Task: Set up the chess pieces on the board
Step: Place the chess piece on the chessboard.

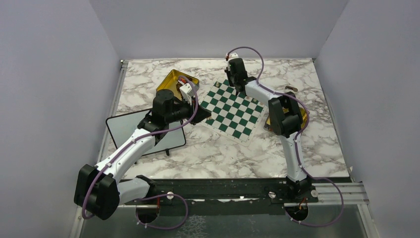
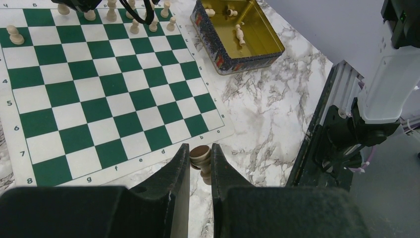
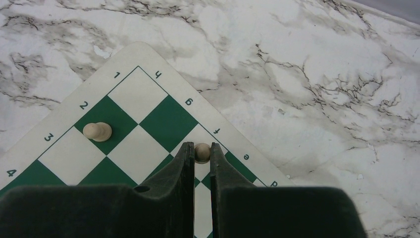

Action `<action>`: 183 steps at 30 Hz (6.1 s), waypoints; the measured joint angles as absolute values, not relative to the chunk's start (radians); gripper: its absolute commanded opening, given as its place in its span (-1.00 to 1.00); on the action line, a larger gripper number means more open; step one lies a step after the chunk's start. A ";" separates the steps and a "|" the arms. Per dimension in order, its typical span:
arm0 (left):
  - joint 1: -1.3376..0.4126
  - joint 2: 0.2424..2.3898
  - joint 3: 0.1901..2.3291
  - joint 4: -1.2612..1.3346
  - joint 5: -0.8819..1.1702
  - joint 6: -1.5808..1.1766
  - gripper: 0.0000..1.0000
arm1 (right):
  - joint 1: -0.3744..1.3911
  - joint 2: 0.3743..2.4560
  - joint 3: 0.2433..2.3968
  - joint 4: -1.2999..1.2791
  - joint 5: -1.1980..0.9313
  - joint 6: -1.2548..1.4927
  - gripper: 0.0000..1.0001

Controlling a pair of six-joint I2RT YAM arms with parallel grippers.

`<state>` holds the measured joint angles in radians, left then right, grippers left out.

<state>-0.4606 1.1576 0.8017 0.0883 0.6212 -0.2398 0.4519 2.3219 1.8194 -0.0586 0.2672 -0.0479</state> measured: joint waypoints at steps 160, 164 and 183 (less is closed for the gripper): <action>-0.461 1.199 0.738 0.694 0.246 -1.153 -1.00 | 0.511 1.673 0.846 1.264 -0.565 1.662 -0.27; -0.461 1.201 0.732 0.697 0.246 -1.159 -1.00 | 0.511 1.678 0.846 1.271 -0.564 1.669 -0.34; -0.461 1.203 0.692 0.716 0.246 -1.142 -1.00 | 0.511 1.679 0.844 1.289 -0.550 1.660 -0.69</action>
<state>-0.4606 1.2026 0.6918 0.7162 0.2459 -1.1423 0.5114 1.6794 0.8436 1.2888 -0.5495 1.6600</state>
